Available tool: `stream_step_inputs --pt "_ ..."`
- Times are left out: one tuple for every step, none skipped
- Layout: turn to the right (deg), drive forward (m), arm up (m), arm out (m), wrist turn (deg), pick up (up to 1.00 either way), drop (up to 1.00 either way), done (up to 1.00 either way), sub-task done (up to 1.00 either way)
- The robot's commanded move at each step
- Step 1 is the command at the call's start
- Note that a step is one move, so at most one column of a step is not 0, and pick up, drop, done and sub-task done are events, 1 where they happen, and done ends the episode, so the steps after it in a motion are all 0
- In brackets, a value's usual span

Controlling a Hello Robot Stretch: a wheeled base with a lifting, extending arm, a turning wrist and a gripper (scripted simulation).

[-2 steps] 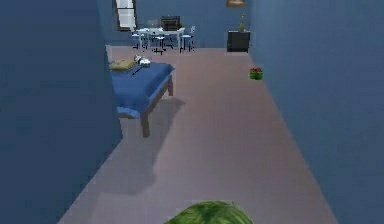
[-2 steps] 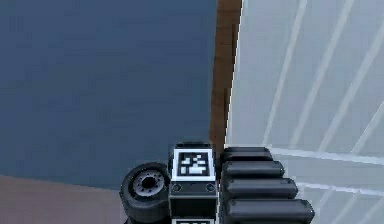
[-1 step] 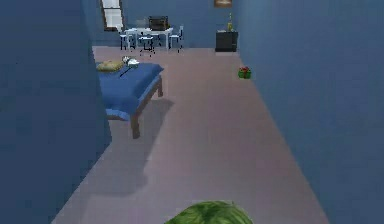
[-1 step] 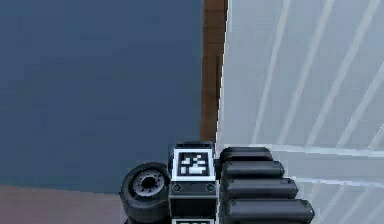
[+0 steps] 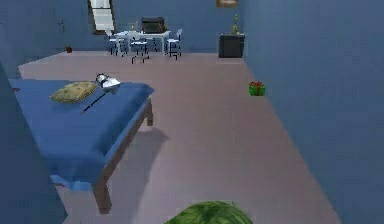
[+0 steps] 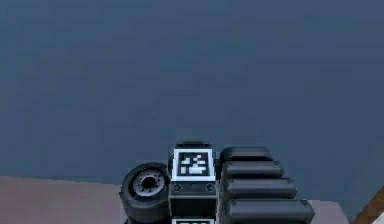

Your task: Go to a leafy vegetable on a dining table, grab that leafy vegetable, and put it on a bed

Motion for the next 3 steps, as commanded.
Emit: stream_step_inputs --pt "3.0 0.0 0.0 0.0 0.0 0.0 0.0 0.0 0.0" --pt "0.0 1.0 0.0 0.0 0.0 0.0 0.0 0.0 0.0" --pt "0.0 1.0 0.0 0.0 0.0 0.0 0.0 0.0 0.0"
